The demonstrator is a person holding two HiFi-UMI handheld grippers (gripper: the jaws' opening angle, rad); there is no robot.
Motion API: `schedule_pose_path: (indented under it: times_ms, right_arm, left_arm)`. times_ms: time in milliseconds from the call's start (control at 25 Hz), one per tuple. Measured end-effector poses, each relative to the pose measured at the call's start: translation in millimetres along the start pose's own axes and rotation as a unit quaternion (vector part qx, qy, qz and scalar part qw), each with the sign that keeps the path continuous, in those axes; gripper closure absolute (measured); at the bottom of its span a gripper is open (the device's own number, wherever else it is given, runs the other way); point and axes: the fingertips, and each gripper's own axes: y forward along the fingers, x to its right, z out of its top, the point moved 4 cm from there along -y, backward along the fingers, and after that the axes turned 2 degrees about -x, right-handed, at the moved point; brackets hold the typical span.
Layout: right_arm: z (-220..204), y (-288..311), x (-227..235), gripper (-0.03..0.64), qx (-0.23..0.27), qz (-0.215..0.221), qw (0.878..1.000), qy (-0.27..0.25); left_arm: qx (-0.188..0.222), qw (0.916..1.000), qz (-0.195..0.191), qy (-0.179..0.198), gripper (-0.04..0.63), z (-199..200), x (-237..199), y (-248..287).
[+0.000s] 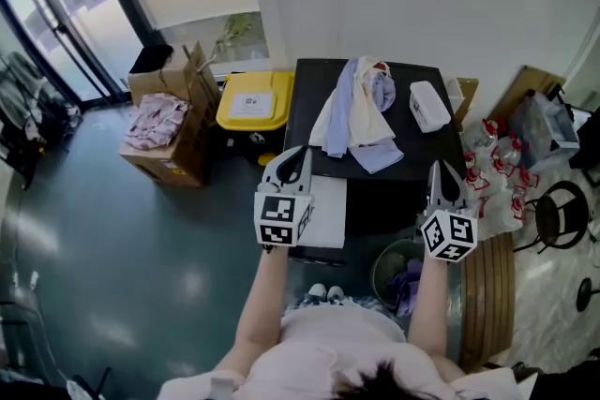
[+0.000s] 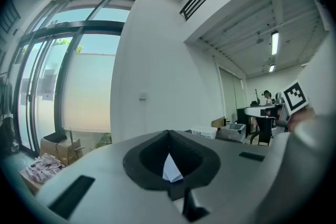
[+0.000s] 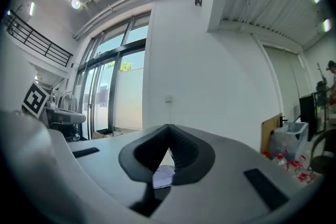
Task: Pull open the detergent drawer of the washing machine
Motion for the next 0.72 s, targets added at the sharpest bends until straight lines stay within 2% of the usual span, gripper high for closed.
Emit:
schedule_pose_path:
  times_ms: [720]
  right_arm:
    - [-5.2, -2.5, 1.3, 0.601, -0.005, 0.008, 1.000, -0.002]
  left_arm:
    - [-0.009, 0.9999, -0.010, -0.001, 0.569, -3.6, 5.3, 1.6]
